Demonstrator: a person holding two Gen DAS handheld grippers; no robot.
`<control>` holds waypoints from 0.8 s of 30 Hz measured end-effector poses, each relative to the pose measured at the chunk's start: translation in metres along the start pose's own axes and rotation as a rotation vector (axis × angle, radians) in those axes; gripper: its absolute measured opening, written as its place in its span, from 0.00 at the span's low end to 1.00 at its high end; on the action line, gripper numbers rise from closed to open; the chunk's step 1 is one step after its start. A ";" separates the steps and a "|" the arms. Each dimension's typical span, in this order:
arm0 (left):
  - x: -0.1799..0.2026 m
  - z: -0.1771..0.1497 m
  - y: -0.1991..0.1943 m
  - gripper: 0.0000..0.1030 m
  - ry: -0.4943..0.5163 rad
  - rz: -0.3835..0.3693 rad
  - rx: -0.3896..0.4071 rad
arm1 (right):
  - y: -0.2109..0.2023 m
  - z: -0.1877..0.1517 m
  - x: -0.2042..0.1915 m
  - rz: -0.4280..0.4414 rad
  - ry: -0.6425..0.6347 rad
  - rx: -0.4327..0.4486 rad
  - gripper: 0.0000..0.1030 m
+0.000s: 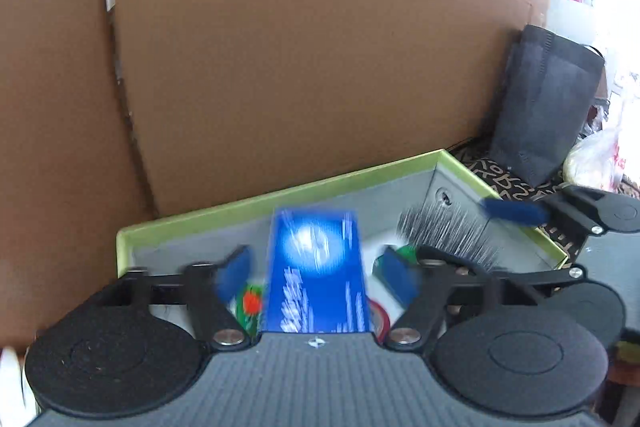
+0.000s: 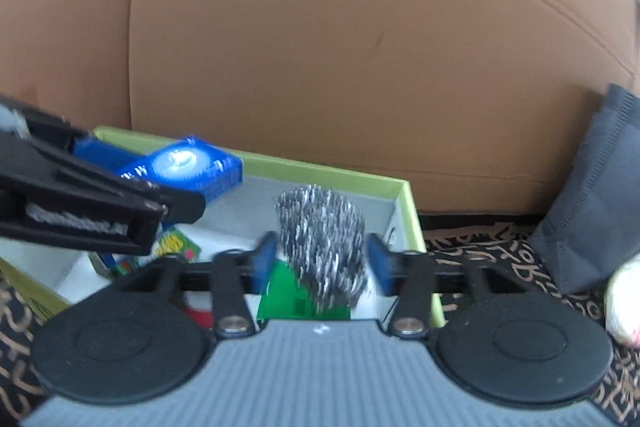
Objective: Organize objects
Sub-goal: 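Carry the scrubber and blue box into the shoebox and release them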
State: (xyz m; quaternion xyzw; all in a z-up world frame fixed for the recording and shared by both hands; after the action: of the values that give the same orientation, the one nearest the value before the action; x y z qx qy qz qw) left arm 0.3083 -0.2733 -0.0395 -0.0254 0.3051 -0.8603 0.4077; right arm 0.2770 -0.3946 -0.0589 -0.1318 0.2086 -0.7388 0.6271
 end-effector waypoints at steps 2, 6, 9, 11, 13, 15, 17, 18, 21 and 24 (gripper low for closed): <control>-0.008 -0.007 -0.019 0.82 -0.037 0.024 0.021 | -0.003 0.000 0.002 -0.038 -0.020 0.029 0.74; -0.017 -0.028 -0.077 0.84 -0.083 0.010 0.128 | -0.057 -0.002 0.009 0.022 0.084 0.140 0.95; -0.017 -0.052 -0.120 0.87 -0.120 0.026 0.176 | -0.106 -0.015 0.010 0.098 0.162 0.213 1.00; -0.018 -0.073 -0.147 0.88 -0.116 0.061 0.176 | -0.131 -0.030 0.004 0.150 0.183 0.212 1.00; -0.019 -0.097 -0.173 0.88 -0.126 0.099 0.180 | -0.152 -0.048 -0.005 0.195 0.200 0.200 1.00; -0.019 -0.116 -0.191 0.89 -0.146 0.133 0.180 | -0.168 -0.066 -0.016 0.237 0.213 0.179 1.00; -0.021 -0.136 -0.205 0.89 -0.175 0.161 0.161 | -0.172 -0.082 -0.031 0.273 0.219 0.141 1.00; -0.025 -0.148 -0.214 0.89 -0.184 0.174 0.152 | -0.174 -0.090 -0.039 0.288 0.225 0.122 1.00; -0.039 -0.178 -0.231 0.89 -0.211 0.245 0.118 | -0.174 -0.111 -0.073 0.365 0.223 0.037 1.00; -0.058 -0.208 -0.250 0.89 -0.255 0.324 0.089 | -0.172 -0.129 -0.114 0.435 0.194 -0.052 1.00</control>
State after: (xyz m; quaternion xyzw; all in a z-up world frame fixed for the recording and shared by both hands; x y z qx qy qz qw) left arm 0.1148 -0.0064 -0.0603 -0.0666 0.2129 -0.7859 0.5767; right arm 0.0888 -0.2425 -0.0828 -0.0281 0.3102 -0.5898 0.7450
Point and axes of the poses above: each gripper's, at about its wrist camera, not at the fingertips, and y roughly the way its jaws point, x to its right, z to its top, the point moved 6 cm from there along y, roughly the way its jaws point, and after that the axes turned 15 degrees about y, right-handed, at the moved point
